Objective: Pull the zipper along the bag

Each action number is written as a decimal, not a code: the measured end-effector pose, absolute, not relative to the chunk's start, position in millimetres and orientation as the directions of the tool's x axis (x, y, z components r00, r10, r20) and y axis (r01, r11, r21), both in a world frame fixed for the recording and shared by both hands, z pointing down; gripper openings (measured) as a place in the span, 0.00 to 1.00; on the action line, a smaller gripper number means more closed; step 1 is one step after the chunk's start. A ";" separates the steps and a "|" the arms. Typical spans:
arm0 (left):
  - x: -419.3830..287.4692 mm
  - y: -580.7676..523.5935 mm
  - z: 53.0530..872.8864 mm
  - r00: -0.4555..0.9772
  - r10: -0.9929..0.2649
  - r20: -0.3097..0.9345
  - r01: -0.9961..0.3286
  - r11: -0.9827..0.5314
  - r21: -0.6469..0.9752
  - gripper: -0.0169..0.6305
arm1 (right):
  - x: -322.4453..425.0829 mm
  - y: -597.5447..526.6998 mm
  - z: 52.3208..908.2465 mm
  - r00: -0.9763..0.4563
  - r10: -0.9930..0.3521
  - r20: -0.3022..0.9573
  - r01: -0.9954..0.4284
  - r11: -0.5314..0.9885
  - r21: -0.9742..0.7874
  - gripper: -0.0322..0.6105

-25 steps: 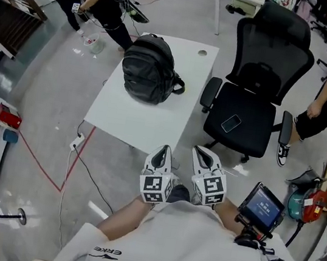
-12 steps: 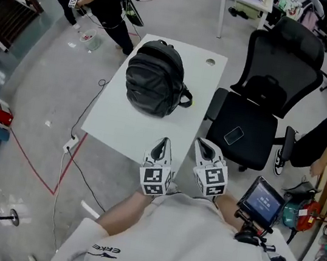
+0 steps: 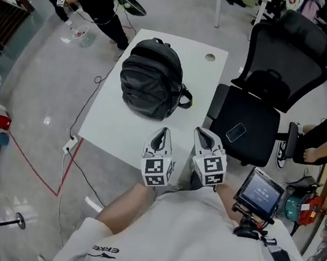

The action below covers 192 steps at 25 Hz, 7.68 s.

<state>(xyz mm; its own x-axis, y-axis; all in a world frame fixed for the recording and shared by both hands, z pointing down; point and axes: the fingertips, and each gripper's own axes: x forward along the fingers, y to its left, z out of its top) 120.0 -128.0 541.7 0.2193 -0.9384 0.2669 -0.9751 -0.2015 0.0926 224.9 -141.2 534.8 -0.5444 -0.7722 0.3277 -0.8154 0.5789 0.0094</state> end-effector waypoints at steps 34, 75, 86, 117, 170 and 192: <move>59.8 -251.1 589.3 -0.060 -0.889 0.453 -0.998 0.057 -0.021 0.03 | 146.0 -345.4 666.1 -0.635 -0.524 0.568 -0.547 0.824 0.149 0.23; -1.7 -264.2 586.5 0.079 -0.926 0.369 -0.996 -0.092 -0.017 0.03 | 164.7 -349.7 597.3 -0.445 -0.785 0.430 -0.825 0.546 0.143 0.08; -30.4 -282.5 590.1 0.198 -0.919 0.341 -0.976 -0.217 -0.019 0.03 | 172.6 -344.8 586.5 -0.294 -0.852 0.434 -0.922 0.372 0.104 0.08; -72.9 -326.4 555.7 0.324 -0.910 0.258 -0.914 -0.372 -0.163 0.03 | 163.2 -339.8 528.7 -0.160 -0.915 0.370 -0.977 0.201 0.076 0.08; -110.1 -362.4 559.1 0.552 -0.794 0.252 -0.785 -0.598 -0.163 0.03 | 97.1 -362.1 456.6 -0.059 -0.957 0.285 -0.989 0.095 0.115 0.08; -124.6 -377.4 570.8 0.620 -0.751 0.227 -0.738 -0.656 -0.155 0.03 | 33.2 -396.5 454.8 -0.072 -0.951 0.301 -0.968 0.140 0.211 0.08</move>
